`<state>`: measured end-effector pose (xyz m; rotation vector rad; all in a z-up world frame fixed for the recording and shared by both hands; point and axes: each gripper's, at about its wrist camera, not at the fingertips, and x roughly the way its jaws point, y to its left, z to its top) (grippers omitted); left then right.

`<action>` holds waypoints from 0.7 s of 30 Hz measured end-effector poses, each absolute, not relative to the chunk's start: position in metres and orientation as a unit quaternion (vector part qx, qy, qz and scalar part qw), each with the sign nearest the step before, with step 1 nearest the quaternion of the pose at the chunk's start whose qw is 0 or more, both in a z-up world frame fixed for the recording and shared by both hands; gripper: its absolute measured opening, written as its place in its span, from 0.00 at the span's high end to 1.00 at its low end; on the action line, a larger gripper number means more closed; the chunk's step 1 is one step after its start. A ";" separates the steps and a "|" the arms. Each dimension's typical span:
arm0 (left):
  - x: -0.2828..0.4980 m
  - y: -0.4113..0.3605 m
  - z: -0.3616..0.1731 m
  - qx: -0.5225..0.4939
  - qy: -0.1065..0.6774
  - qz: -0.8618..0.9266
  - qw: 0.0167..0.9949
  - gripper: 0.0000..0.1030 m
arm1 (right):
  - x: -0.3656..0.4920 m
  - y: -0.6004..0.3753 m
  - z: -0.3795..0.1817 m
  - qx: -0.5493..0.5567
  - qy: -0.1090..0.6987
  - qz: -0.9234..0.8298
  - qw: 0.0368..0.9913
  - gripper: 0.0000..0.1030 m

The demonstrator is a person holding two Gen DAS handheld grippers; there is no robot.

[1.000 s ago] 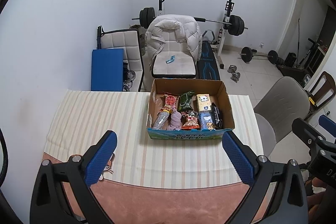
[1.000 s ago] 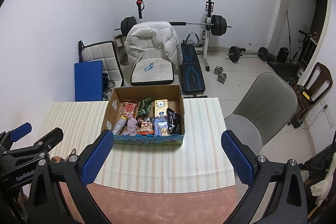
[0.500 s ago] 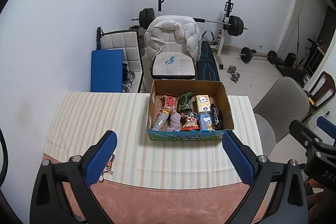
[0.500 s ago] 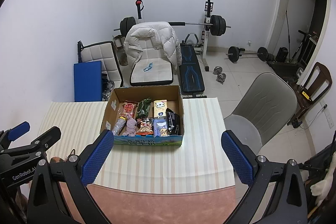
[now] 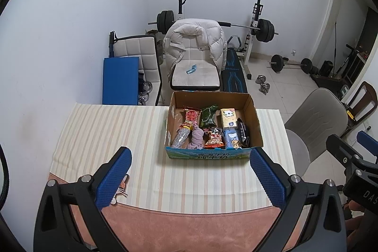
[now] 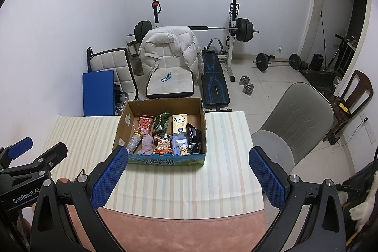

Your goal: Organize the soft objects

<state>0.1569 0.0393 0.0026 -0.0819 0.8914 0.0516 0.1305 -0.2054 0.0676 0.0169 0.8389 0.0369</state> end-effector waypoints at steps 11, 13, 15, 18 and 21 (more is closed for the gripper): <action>0.158 0.040 0.005 -0.039 0.430 0.024 0.902 0.00 | 0.130 -0.205 0.068 0.009 0.406 0.018 0.914 0.00; 0.158 0.040 0.005 -0.039 0.430 0.024 0.902 0.00 | 0.130 -0.206 0.071 0.008 0.405 0.018 0.914 0.00; 0.158 0.040 0.005 -0.039 0.430 0.025 0.902 0.00 | 0.130 -0.206 0.071 0.008 0.405 0.017 0.914 0.00; 0.159 0.040 0.005 -0.040 0.430 0.024 0.902 0.00 | 0.130 -0.206 0.071 0.009 0.405 0.018 0.914 0.00; 0.158 0.041 0.007 -0.040 0.427 0.025 0.903 0.00 | 0.130 -0.206 0.071 0.008 0.405 0.018 0.914 0.00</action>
